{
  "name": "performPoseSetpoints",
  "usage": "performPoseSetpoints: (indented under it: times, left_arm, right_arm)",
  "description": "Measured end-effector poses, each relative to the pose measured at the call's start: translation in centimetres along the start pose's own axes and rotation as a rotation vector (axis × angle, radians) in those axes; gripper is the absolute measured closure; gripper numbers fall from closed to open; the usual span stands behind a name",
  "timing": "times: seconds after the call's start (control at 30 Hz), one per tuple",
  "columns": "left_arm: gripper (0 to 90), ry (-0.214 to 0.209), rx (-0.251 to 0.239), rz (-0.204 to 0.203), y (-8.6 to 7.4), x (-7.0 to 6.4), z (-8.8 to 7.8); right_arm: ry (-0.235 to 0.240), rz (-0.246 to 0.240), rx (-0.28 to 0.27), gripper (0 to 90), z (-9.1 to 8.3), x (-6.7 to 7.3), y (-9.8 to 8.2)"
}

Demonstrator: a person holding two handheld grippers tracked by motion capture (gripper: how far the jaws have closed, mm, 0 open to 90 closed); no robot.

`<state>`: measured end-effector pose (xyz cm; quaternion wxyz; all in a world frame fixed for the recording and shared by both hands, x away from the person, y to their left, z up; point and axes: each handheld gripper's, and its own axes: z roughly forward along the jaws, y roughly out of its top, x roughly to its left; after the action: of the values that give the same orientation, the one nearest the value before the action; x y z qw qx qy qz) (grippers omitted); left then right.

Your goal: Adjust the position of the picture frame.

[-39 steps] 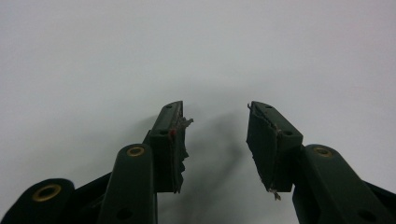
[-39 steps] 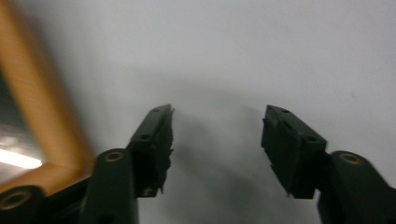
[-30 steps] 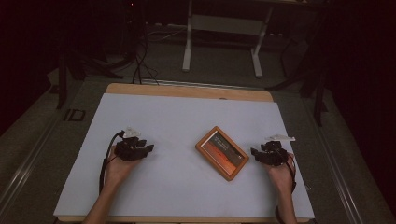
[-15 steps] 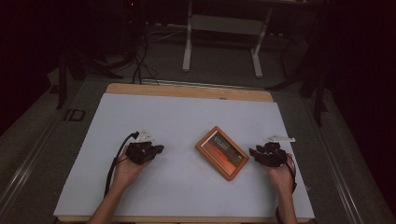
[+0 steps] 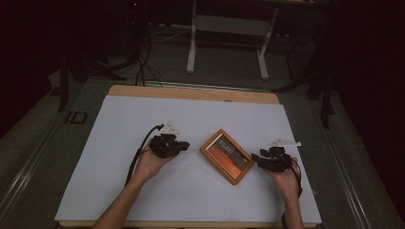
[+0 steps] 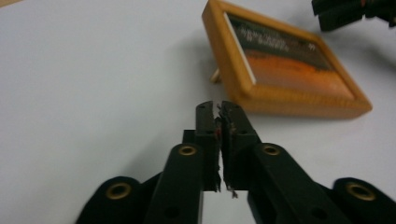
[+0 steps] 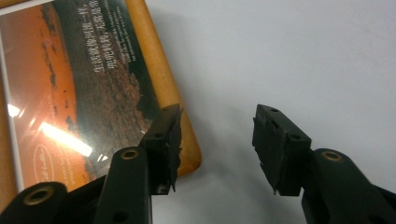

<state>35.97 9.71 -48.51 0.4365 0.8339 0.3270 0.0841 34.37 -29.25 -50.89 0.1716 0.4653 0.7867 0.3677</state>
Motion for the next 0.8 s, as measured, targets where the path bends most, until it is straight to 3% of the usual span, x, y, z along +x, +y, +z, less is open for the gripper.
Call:
performPoseSetpoints:
  times: [0.23, 0.37, 0.5, 0.63, 0.73, 0.8]
  left_arm:
    - [77.1, -0.065, 0.003, -0.022, 2.0, -0.3, 2.3]
    - [72.9, -0.081, 0.016, -0.035, 2.5, -0.3, 3.4]
    - [75.6, -0.08, 0.031, -0.022, 2.6, -0.3, 3.9]
    - [88.0, -0.057, 0.016, -0.007, 2.6, 0.0, 3.8]
    - [89.5, -0.037, 0.031, -0.008, 2.7, 0.5, 3.9]
    - [89.5, -0.043, 0.056, -0.001, 2.6, 0.8, 4.2]
  right_arm:
    - [0.008, -0.003, 0.003, 48.2, -0.3, -0.1, 0.1]
    - [0.018, -0.003, 0.008, 47.7, -0.3, -0.1, 0.0]
    - [0.033, -0.017, 0.011, 51.2, -0.4, 0.0, 0.0]
    - [0.016, -0.021, -0.009, 72.9, -0.6, 0.0, -0.1]
    - [-0.006, -0.018, -0.032, 86.4, -0.5, -0.1, -0.2]
    - [-0.015, -0.015, -0.043, 89.4, -0.4, -0.1, -0.3]
